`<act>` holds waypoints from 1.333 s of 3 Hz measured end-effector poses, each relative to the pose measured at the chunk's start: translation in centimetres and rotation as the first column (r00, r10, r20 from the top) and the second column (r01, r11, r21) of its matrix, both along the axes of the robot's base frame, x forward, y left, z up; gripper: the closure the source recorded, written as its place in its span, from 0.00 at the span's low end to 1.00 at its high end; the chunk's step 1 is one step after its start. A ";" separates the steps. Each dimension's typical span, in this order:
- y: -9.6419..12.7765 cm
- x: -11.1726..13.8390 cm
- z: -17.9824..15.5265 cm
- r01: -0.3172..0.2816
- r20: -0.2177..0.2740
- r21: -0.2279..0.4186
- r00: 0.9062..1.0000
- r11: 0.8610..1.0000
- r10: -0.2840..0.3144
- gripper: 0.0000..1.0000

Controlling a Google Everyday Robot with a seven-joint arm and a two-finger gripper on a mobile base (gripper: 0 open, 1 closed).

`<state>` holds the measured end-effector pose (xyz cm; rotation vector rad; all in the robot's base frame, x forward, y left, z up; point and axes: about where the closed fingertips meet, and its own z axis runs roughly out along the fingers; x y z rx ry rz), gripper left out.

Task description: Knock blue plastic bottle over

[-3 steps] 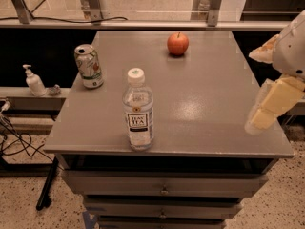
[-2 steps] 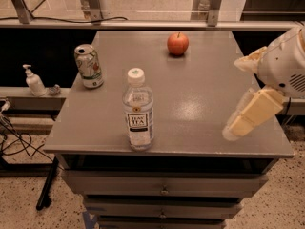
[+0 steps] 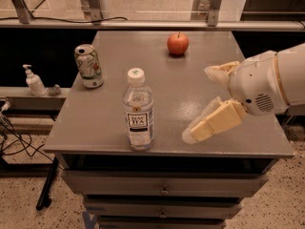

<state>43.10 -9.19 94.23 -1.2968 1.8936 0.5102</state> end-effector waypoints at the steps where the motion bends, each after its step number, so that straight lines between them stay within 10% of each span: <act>1: 1.3 -0.2 1.4 -0.003 0.000 0.069 1.000 0.998 0.003 0.00; 4: 6.8 0.3 -0.8 -0.040 0.044 0.138 0.998 0.990 0.034 0.00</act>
Offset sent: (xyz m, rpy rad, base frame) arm -0.0014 0.0131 0.0135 0.0689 -0.0021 0.0021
